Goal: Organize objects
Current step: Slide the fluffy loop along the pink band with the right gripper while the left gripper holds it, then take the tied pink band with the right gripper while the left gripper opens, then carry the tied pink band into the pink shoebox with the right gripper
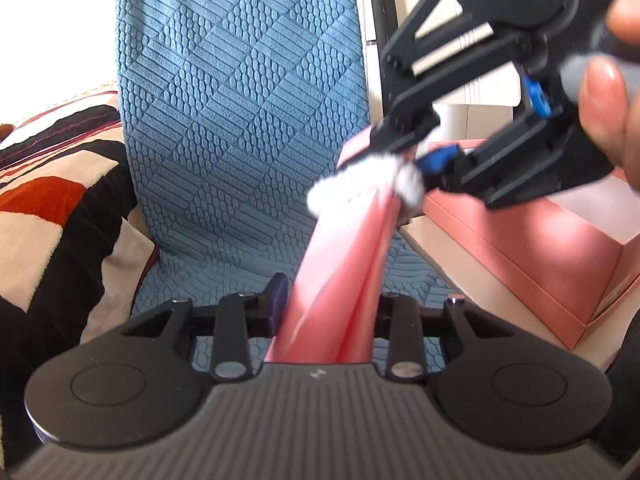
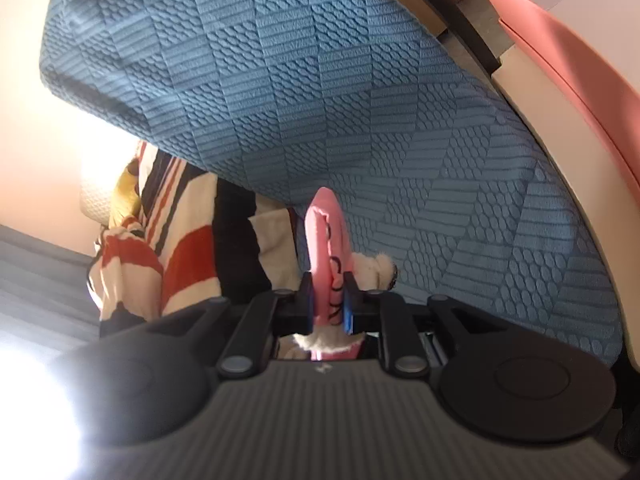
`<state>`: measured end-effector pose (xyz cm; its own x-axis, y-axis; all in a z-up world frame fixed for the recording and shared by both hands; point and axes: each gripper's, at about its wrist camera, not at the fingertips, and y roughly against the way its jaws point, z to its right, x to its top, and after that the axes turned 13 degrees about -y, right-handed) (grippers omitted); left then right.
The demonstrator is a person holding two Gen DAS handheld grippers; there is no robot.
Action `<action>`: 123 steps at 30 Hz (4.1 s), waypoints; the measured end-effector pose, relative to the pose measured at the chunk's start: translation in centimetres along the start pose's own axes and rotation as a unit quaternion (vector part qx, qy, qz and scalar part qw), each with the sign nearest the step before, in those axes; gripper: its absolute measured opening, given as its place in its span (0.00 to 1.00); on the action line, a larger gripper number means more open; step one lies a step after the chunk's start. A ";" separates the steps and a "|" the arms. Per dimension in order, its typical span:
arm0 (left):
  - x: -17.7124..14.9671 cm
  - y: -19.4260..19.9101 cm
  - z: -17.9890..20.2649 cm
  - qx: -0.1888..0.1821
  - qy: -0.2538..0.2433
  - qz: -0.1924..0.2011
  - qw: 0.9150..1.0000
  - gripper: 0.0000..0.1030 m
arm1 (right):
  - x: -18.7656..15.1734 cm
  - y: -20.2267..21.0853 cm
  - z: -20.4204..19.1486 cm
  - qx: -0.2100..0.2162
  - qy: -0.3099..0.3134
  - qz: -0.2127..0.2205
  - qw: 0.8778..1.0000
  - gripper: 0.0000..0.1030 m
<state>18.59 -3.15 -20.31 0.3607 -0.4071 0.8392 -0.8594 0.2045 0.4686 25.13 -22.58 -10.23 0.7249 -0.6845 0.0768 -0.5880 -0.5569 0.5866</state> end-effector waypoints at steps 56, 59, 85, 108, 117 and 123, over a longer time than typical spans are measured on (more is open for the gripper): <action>11.1 11.9 3.5 -0.104 0.105 -0.060 0.987 0.86 | -3.0 19.2 -2.4 0.014 0.141 0.154 0.978 0.17; 12.4 12.4 4.4 -0.120 0.110 -0.055 0.985 0.86 | -2.2 21.0 -1.7 0.007 0.141 0.169 0.975 0.17; 22.5 2.2 12.6 -0.153 0.118 -0.080 0.978 0.87 | 11.6 26.6 5.8 -0.097 0.085 0.192 0.973 0.16; 22.2 -17.2 14.3 -0.172 0.130 -0.183 0.959 0.87 | 26.1 12.8 15.1 -0.192 -0.012 0.076 0.978 0.16; 20.3 -19.8 14.1 -0.174 0.134 -0.203 0.954 0.87 | 27.6 9.1 17.3 -0.228 -0.004 0.074 0.971 0.17; 20.3 -19.8 13.9 -0.173 0.134 -0.200 0.955 0.87 | 27.3 8.0 17.6 -0.239 0.002 0.068 0.969 0.19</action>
<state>37.90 -27.82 -16.34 0.7550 -0.2809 0.5925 -0.4785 0.3818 0.7907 33.88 -54.03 -17.65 0.6534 -0.7348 0.1821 -0.4464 -0.1798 0.8766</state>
